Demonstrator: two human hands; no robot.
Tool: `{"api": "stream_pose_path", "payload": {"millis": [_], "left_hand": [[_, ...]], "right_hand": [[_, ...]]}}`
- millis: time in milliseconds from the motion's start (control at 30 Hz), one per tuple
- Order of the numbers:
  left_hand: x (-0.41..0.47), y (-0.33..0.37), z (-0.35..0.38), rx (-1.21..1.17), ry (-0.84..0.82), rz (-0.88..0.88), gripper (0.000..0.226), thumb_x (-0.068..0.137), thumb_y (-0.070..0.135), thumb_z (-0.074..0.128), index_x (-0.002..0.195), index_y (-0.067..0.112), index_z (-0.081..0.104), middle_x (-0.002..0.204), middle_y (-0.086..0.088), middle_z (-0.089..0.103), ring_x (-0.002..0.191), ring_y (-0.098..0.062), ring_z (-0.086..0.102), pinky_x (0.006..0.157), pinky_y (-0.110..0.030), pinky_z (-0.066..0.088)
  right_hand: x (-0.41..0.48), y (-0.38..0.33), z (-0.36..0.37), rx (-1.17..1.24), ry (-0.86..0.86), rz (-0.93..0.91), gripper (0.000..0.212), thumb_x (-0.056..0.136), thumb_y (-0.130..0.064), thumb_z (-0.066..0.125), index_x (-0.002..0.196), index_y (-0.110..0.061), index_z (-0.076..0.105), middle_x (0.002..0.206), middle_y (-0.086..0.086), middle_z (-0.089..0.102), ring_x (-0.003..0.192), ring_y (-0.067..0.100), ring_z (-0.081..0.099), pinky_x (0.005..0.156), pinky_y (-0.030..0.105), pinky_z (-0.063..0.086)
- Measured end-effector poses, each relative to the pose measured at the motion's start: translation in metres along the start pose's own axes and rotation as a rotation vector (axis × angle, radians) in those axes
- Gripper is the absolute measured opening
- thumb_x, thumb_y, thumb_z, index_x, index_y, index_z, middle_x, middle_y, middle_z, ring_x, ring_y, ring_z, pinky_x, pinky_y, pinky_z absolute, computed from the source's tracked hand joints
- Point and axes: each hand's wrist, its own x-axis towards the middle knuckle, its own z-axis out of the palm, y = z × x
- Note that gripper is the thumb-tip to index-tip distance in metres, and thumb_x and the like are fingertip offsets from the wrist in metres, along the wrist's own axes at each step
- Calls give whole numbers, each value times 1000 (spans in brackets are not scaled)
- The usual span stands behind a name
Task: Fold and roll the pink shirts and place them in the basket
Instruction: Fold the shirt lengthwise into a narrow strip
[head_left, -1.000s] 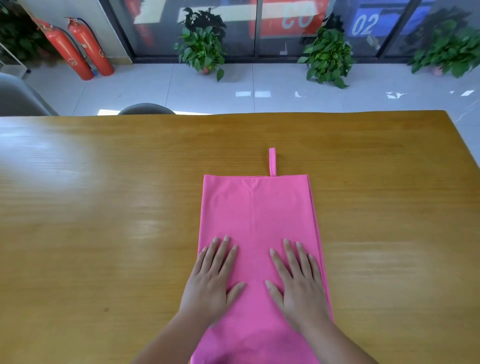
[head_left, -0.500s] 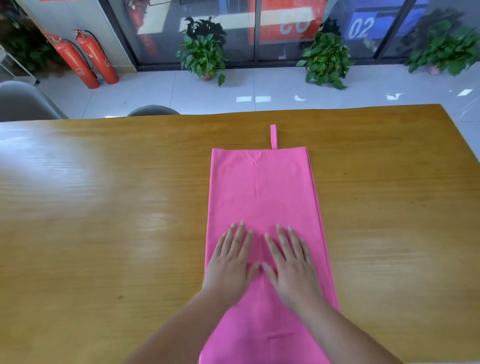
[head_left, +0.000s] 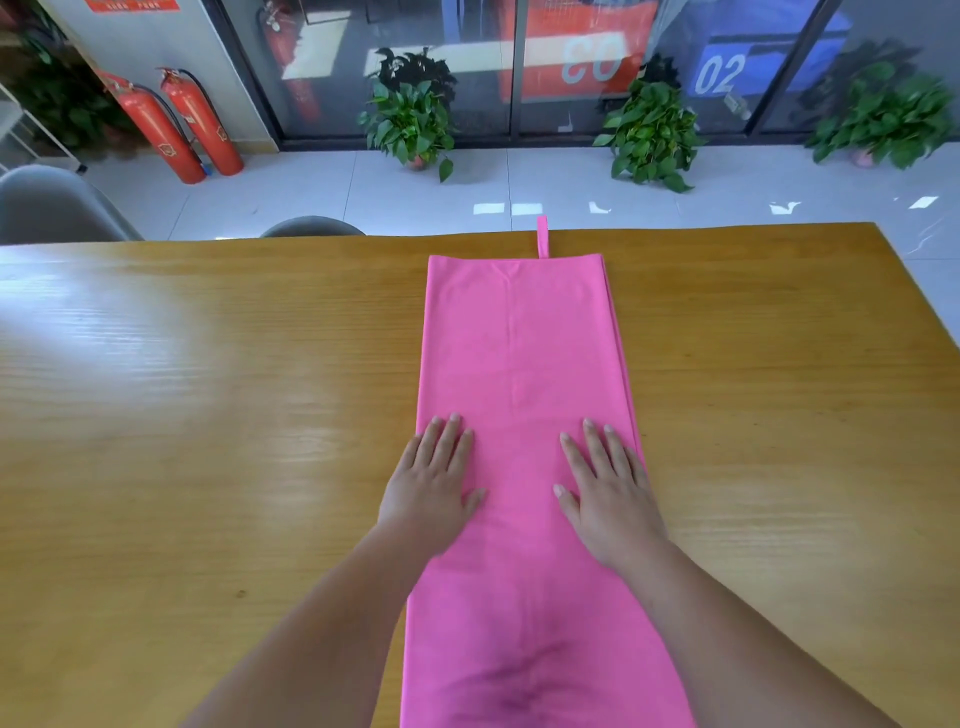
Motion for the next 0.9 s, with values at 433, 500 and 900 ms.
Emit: {"api": "stream_pose_path", "payload": {"millis": [433,500,900], "left_hand": [[-90,23,48,-119,124,85,83,106,66,42,170,23,13,178,-4,5,164,-27,5,127,-47,15],[-68,19,40,-92,93,93,82,107,67,36,171,23,8,178,-4,0,165,-26,-1,128,-47,12],[-32,45,9,-114,61,114,74,111,57,24,170,20,-3,176,-5,-18,161,-25,-21,131,-47,2]], "right_hand": [[-89,-2,45,79,63,-74,78,105,-66,38,170,-33,10,178,3,-3,164,29,-2,127,53,14],[-70,-3,36,79,55,-81,77,106,-65,35,170,-33,8,178,3,-6,164,28,-5,128,52,12],[-31,-37,15,22,58,-121,71,110,-63,18,169,-31,-3,176,3,-18,162,28,-20,132,52,7]]}}
